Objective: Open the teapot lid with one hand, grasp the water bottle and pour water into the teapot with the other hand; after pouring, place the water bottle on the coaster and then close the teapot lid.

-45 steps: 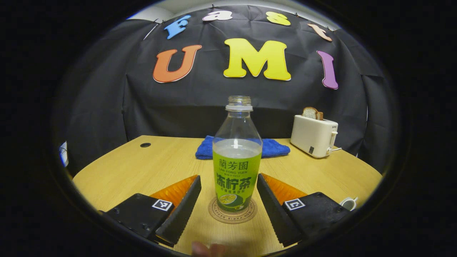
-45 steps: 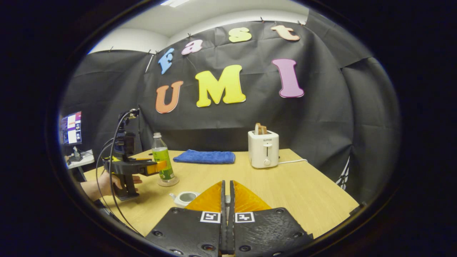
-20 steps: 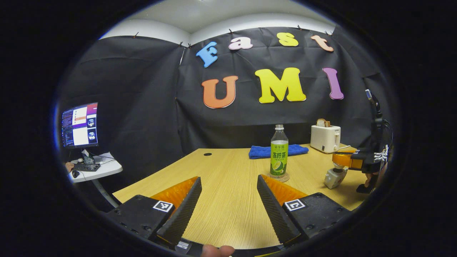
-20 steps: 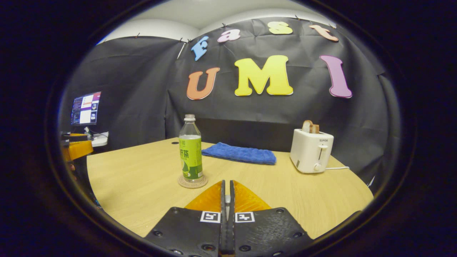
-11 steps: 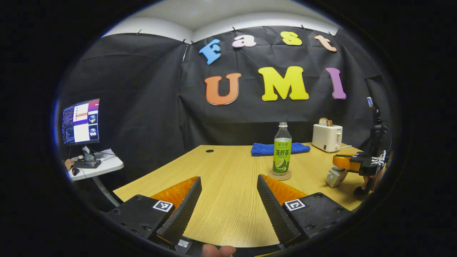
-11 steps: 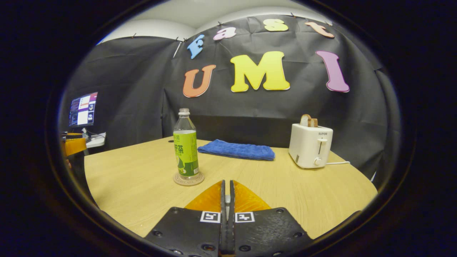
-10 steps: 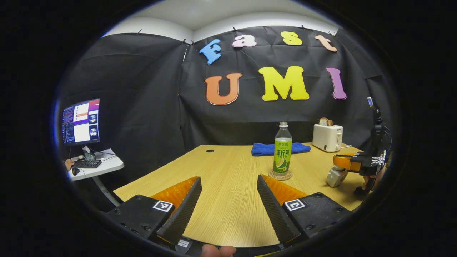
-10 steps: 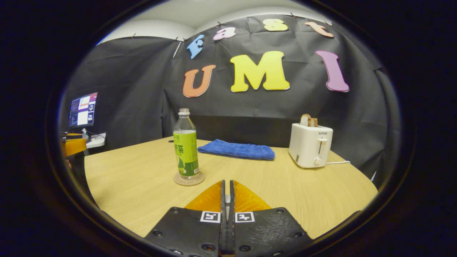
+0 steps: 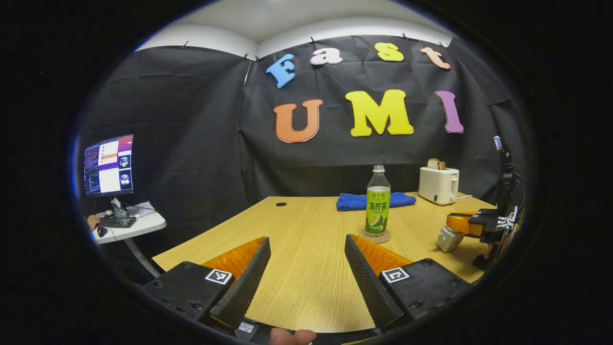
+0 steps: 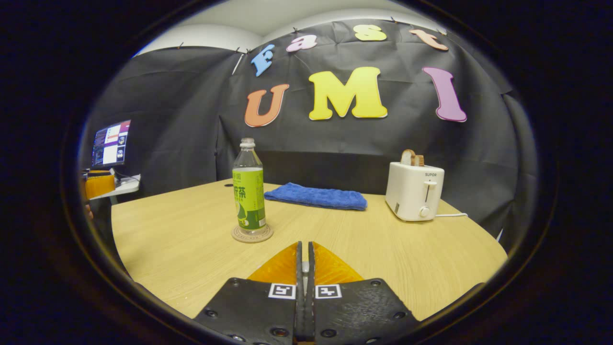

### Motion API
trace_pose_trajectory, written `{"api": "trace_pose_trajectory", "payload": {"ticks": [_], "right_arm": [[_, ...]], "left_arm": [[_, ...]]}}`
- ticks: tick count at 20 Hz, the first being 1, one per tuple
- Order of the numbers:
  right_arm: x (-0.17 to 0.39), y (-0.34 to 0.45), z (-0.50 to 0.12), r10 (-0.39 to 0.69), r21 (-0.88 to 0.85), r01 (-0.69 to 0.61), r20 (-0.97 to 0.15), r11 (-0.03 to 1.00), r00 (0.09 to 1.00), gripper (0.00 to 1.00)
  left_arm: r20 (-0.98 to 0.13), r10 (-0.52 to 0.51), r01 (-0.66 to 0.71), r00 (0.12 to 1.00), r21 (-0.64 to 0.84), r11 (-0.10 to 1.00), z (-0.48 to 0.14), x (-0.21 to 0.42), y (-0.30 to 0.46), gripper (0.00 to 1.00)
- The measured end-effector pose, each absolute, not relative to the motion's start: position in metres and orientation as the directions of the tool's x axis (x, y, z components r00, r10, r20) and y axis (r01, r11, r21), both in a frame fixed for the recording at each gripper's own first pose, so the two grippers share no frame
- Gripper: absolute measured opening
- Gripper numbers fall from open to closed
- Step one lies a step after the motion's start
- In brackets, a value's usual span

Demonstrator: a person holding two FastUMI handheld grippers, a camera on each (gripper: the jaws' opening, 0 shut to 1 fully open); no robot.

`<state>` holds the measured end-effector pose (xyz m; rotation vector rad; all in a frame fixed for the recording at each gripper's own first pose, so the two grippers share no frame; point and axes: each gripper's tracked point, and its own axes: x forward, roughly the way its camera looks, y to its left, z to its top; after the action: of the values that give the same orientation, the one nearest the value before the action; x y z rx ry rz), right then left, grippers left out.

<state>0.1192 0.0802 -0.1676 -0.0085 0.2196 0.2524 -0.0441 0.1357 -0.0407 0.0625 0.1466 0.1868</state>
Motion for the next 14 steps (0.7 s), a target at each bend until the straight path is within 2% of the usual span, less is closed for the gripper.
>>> {"api": "trace_pose_trajectory", "payload": {"ticks": [3,4,6,7,9,14], "right_arm": [[0.117,0.08,-0.162,0.242,0.015,-0.244,-0.206,0.97,0.948,0.05],[0.116,0.08,-0.157,0.241,0.018,-0.242,-0.194,0.97,0.951,0.1],[0.114,0.075,-0.146,0.23,0.024,-0.229,-0.16,0.973,0.96,0.31],[0.112,0.069,-0.14,0.21,0.023,-0.209,-0.144,0.978,0.967,0.58],[0.11,0.053,-0.131,0.158,0.03,-0.155,-0.121,0.987,0.98,0.98],[0.081,0.012,-0.1,0.068,0.07,-0.063,-0.071,0.996,0.995,0.98]], "left_arm": [[-0.139,0.189,-0.179,0.972,0.079,0.981,-0.039,-0.045,0.135,0.97],[-0.137,0.186,-0.177,0.973,0.078,0.981,-0.037,-0.044,0.133,0.97],[-0.128,0.18,-0.171,0.975,0.079,0.982,-0.032,-0.043,0.129,0.97],[-0.12,0.179,-0.169,0.976,0.083,0.982,-0.029,-0.044,0.126,0.98],[-0.11,0.174,-0.165,0.979,0.085,0.983,-0.026,-0.042,0.121,0.97],[-0.09,0.149,-0.141,0.985,0.083,0.986,-0.018,-0.038,0.104,0.97]]}}
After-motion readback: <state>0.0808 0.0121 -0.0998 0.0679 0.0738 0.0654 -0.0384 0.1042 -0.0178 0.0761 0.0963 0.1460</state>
